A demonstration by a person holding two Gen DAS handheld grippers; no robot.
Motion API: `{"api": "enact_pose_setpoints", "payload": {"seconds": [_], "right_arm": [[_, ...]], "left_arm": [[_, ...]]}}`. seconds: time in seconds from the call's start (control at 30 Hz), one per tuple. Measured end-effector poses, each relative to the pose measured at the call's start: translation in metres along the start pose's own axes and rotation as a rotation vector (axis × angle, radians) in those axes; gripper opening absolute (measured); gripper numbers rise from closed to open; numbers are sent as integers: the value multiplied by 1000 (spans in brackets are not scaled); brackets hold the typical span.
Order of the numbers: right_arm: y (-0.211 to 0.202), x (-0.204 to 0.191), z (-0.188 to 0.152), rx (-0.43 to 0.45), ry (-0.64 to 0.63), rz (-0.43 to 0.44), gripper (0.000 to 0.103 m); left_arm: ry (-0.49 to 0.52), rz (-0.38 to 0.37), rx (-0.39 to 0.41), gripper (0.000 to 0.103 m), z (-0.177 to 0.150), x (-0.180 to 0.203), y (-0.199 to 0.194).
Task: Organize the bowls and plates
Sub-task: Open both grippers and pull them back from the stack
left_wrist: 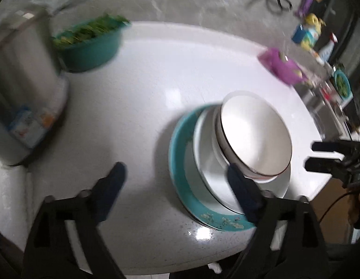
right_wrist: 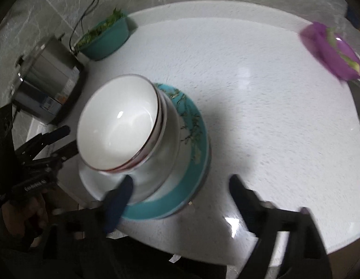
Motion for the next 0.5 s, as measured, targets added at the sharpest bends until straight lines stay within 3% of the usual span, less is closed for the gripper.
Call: {"api": "enact_pose_setpoints", "payload": {"seconds": [0.03,0.17,0.27,0.3,0.4,0.5], "right_arm": [[-7,1,0,10,-1,-4,101],[-35,-4,3,100,-34,-11,103],[-55,-10,4,188,-49,-12,103],[-63,-13,4,225,-54,-3,103],[-96,-26,2,374,-90,4,103],[-136,-44,-6,533,-163,-66,103]], "left_arm": [[-13,0,18,103,2,-1,-7],[-93,12,63,103,11,8,-38],[-70,134,95,103,14,24,-62],[-61,176,93,103,18,31,-70],[-53,184,147,103,15,51,-93],[-92,242,128,103,-1,57,-110]]}}
Point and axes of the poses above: each gripper's, at about its wrist camera, not at the fingertips, and y roughly the way its jaws point, x to its right, z to its top, the point moved 7 cm from there along y, roughly the way its jaws point, and after that the axes turned 5 degrees about z, right-handed, at the moved point
